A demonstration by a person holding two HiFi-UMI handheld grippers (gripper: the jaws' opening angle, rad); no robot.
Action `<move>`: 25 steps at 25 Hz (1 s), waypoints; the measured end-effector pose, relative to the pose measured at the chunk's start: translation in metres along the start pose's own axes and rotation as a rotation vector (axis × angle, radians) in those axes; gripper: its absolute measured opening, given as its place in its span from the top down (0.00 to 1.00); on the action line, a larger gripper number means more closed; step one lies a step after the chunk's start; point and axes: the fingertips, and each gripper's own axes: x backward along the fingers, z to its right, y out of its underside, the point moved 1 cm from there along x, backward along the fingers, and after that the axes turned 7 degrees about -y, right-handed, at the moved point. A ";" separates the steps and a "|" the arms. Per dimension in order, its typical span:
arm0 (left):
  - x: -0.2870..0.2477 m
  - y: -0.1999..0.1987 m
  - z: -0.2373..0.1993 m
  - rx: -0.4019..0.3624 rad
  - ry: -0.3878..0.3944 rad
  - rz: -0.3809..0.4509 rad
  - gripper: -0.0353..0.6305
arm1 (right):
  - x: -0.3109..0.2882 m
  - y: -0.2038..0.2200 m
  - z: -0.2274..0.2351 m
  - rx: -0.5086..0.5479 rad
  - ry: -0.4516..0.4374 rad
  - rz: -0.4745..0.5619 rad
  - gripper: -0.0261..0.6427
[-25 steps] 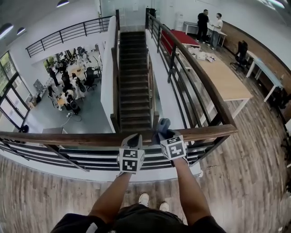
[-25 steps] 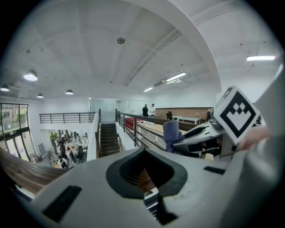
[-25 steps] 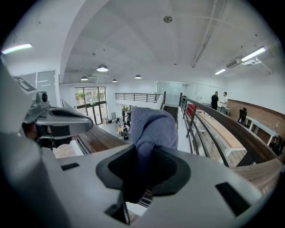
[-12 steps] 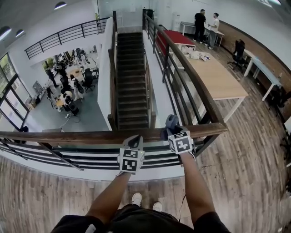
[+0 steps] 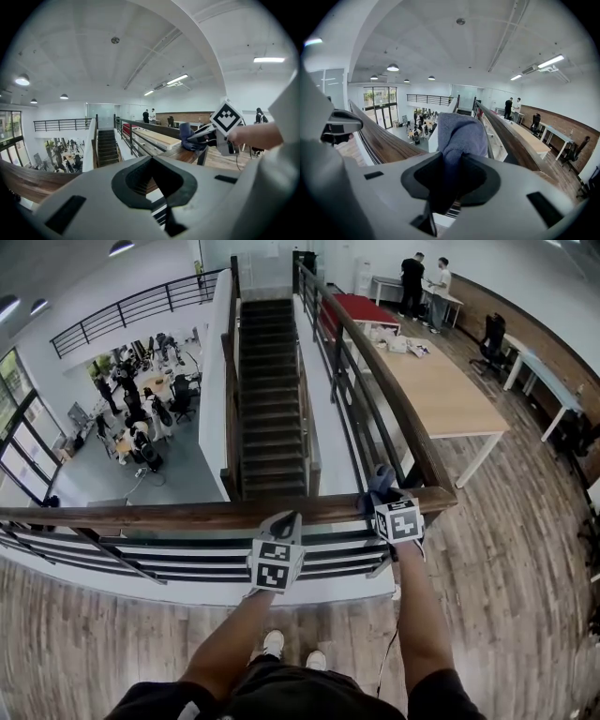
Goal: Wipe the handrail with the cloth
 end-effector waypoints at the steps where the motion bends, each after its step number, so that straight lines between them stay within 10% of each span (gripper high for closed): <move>1: 0.000 -0.001 0.000 0.001 -0.005 0.000 0.95 | 0.003 0.003 0.010 0.000 0.011 -0.001 0.81; 14: 0.009 0.007 0.026 0.040 -0.049 -0.013 0.95 | 0.053 0.046 0.128 -0.071 0.156 0.008 0.81; 25: 0.035 0.022 0.009 0.062 -0.076 0.024 0.95 | 0.074 0.021 0.092 -0.133 0.152 0.257 0.81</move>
